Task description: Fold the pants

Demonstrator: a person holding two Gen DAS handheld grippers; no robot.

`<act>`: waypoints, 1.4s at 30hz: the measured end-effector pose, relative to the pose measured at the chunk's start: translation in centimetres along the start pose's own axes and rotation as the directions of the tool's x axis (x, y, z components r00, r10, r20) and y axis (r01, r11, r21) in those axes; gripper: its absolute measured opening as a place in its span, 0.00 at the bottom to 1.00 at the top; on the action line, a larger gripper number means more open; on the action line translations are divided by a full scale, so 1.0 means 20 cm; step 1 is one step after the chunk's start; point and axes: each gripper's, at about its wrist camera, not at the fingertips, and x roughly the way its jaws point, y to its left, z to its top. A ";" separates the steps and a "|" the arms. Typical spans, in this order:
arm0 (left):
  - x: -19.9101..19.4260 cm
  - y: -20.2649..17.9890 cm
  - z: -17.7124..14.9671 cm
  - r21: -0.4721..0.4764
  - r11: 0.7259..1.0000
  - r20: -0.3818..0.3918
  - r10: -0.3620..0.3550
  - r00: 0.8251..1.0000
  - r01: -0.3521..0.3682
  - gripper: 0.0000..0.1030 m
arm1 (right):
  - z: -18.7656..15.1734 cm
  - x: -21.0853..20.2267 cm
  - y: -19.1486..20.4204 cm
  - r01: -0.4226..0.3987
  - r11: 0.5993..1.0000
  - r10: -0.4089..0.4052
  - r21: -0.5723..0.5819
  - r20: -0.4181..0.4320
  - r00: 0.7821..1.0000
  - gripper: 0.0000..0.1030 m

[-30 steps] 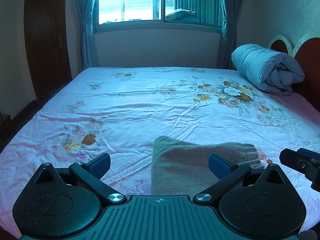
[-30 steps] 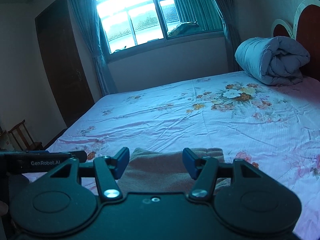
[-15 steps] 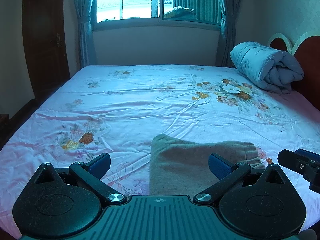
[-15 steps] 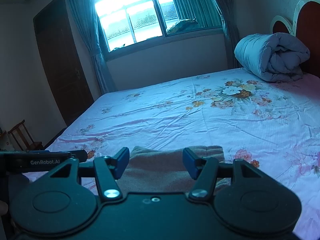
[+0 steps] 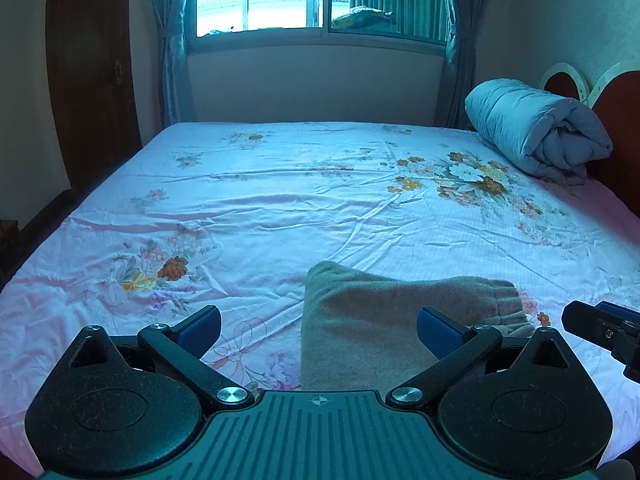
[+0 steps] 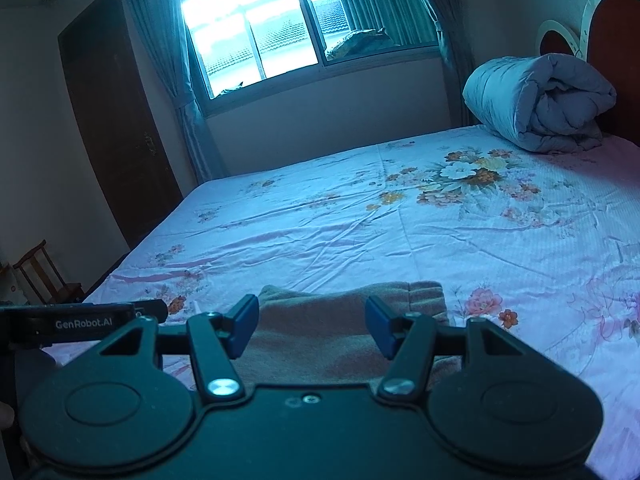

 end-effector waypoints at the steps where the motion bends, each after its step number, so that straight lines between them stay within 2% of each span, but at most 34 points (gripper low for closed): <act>1: 0.01 0.00 0.00 0.000 1.000 -0.002 0.000 1.000 0.000 1.00 | 0.00 0.00 0.00 0.001 1.000 -0.001 0.001 -0.001 1.000 0.50; 15: 0.13 0.01 -0.03 0.002 1.000 -0.050 0.004 0.999 -0.004 1.00 | -0.02 0.08 -0.05 0.025 0.999 -0.024 0.022 -0.035 0.999 0.50; 22: 0.28 0.04 -0.06 -0.006 1.000 -0.107 0.021 0.994 -0.022 1.00 | -0.03 0.16 -0.13 0.067 0.997 -0.064 0.034 -0.075 0.995 0.50; 27: 0.46 0.07 -0.11 -0.018 0.999 -0.172 0.026 0.985 -0.029 1.00 | -0.05 0.27 -0.22 0.111 0.993 -0.107 0.027 -0.115 0.988 0.50; 30: 0.57 0.08 -0.14 -0.018 0.999 -0.212 0.022 0.977 -0.027 1.00 | -0.06 0.36 -0.31 0.150 0.988 -0.142 0.037 -0.161 0.977 0.50; 35: 0.77 0.08 -0.19 -0.018 1.000 -0.255 -0.006 0.967 0.002 1.00 | -0.09 0.52 -0.49 0.150 0.982 -0.115 0.119 -0.256 0.960 0.50; 37: 0.88 0.08 -0.20 -0.029 0.999 -0.296 -0.042 0.954 0.035 1.00 | -0.09 0.59 -0.56 0.148 0.979 -0.102 0.139 -0.293 0.951 0.50; 39: 0.98 0.09 -0.22 -0.041 0.998 -0.329 -0.062 0.942 0.051 1.00 | -0.10 0.69 -0.64 0.157 0.974 -0.092 0.161 -0.350 0.932 0.50; 42: 1.11 0.10 -0.23 -0.089 0.991 -0.361 -0.125 0.924 0.100 1.00 | -0.12 0.83 -0.78 0.125 0.959 -0.005 0.254 -0.424 0.906 0.52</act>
